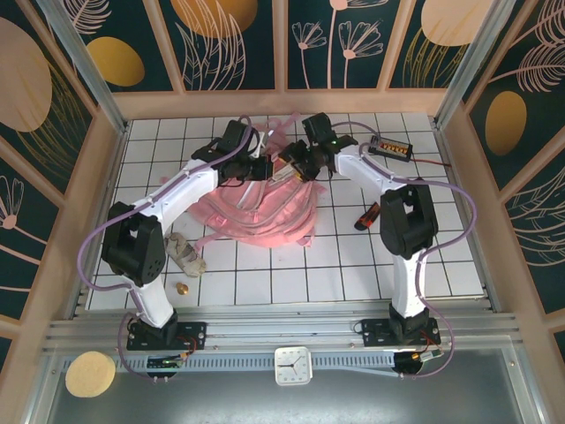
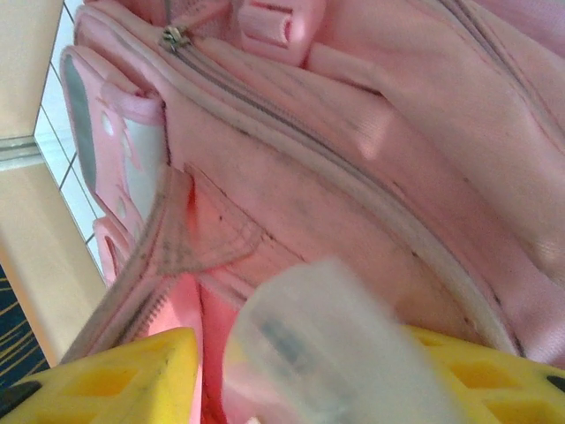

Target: Pack the student bag

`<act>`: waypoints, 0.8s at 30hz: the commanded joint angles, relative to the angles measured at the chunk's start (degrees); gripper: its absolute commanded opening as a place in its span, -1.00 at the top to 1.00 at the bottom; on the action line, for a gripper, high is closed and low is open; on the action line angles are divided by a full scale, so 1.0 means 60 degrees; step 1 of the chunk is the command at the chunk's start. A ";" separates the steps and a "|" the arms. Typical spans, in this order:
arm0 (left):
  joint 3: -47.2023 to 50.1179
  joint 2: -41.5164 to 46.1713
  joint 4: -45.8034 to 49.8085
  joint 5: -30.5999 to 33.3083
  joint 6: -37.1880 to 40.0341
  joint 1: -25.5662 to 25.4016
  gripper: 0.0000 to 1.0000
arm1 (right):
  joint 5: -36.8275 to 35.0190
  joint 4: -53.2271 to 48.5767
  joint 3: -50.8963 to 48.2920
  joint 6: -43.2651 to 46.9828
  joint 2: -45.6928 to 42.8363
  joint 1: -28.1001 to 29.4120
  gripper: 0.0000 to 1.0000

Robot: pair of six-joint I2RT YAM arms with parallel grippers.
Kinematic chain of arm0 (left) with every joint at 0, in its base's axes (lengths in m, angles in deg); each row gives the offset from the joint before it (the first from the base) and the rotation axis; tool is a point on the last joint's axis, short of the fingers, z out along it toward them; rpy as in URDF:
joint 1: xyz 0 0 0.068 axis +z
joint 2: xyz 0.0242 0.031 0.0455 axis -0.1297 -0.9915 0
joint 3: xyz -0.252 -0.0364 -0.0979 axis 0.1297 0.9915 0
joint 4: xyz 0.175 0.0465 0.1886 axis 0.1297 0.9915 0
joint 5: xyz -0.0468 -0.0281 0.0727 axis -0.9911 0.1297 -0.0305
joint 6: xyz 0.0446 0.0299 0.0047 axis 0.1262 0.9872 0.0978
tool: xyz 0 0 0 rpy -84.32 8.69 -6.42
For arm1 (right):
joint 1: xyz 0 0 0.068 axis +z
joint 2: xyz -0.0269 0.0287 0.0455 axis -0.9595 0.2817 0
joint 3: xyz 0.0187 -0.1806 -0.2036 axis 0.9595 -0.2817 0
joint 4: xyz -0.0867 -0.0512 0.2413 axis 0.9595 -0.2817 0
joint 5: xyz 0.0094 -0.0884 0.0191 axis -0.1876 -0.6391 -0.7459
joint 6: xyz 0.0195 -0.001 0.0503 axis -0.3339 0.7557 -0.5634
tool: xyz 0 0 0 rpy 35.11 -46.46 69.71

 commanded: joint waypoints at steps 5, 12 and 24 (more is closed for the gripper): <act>0.0494 0.0244 -0.0639 -0.0223 0.0441 -0.0108 1.00 | 0.0954 0.1071 -0.0869 0.0102 -0.0837 -0.0118 -0.19; -0.0039 0.0244 -0.0445 -0.0330 0.0372 -0.0108 1.00 | 0.0992 0.0928 -0.1638 0.0650 -0.1796 -0.0802 -0.09; -0.1030 0.0684 -0.0384 -0.0746 -0.0172 -0.0108 1.00 | 0.1595 0.1768 -0.1090 0.0534 -0.0993 -0.0694 0.75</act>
